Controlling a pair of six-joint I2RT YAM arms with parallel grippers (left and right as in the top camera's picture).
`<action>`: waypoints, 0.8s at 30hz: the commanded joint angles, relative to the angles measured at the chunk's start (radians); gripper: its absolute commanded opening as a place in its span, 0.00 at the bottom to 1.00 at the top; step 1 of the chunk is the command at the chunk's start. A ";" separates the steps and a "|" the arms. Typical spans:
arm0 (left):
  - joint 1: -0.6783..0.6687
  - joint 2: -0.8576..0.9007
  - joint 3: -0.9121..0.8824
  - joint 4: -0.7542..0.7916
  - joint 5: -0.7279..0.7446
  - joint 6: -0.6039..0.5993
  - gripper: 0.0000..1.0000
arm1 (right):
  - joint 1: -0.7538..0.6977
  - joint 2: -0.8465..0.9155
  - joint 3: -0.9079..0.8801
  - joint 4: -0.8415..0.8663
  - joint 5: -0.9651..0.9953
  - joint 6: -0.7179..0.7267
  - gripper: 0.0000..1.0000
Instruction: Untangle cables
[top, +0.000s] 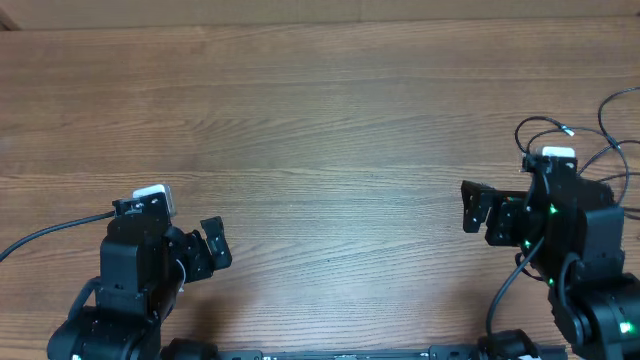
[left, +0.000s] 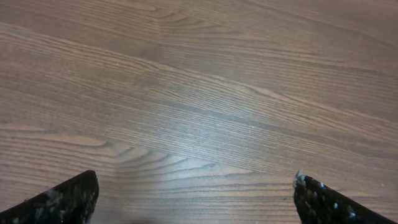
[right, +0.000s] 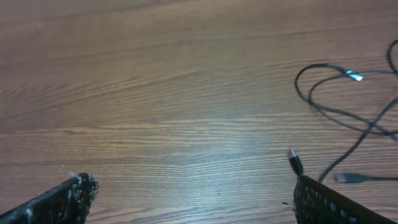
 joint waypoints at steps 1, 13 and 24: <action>0.000 0.000 -0.013 0.002 -0.026 -0.019 1.00 | -0.004 0.006 -0.010 0.003 0.032 -0.005 1.00; 0.000 0.000 -0.013 0.002 -0.026 -0.019 0.99 | -0.004 0.029 -0.010 0.003 0.032 -0.005 1.00; 0.000 0.000 -0.013 0.002 -0.026 -0.019 1.00 | -0.004 0.060 -0.011 0.003 0.032 -0.005 1.00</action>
